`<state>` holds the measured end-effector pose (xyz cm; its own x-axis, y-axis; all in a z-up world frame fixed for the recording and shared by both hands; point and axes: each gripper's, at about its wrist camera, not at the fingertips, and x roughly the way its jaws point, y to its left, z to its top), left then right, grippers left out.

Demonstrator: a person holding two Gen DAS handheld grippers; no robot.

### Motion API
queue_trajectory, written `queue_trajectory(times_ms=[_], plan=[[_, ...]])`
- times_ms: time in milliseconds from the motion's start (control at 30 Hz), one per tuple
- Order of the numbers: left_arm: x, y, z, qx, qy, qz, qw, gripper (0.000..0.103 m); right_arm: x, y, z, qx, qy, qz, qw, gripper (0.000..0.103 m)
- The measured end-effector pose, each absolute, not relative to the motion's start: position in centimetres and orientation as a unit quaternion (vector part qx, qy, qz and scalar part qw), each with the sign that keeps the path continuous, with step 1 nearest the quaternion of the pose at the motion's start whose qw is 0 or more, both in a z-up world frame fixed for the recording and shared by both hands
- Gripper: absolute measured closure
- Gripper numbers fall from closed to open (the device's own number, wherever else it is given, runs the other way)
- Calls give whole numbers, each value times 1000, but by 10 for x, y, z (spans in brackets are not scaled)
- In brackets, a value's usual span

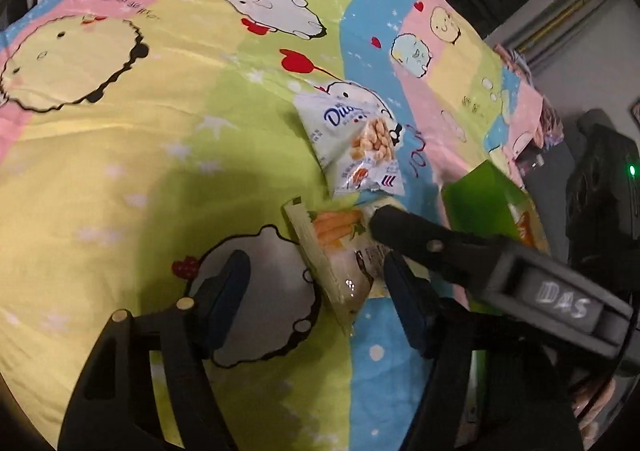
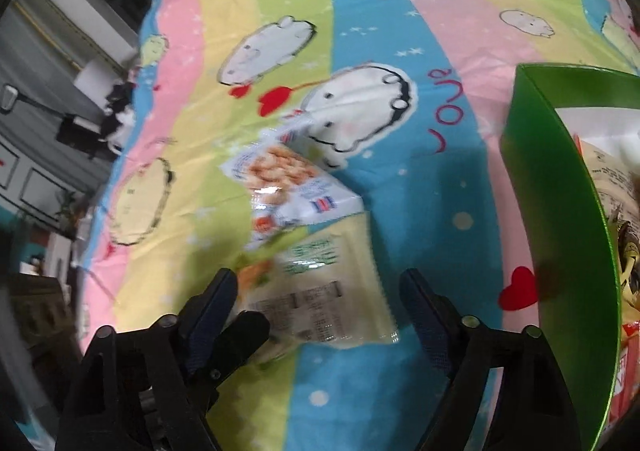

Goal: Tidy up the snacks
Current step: 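Grasp the white bag with green text with the right gripper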

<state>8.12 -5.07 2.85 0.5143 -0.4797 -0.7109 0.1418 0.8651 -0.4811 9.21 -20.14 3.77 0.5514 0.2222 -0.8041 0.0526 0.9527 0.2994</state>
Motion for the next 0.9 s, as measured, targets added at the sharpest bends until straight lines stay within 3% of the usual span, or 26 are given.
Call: queue_trajectory(times_ms=[200, 300, 900], plan=[[81, -62, 24, -172, 454, -212, 848, 63, 98, -202, 28, 158, 476, 76, 862, 39], [77, -64, 24, -156, 449, -210, 855, 67, 97, -198, 26, 163, 482, 99, 855, 49], [52, -75, 48, -99, 412, -213, 880, 72, 66, -185, 41, 181, 458, 132, 860, 51]])
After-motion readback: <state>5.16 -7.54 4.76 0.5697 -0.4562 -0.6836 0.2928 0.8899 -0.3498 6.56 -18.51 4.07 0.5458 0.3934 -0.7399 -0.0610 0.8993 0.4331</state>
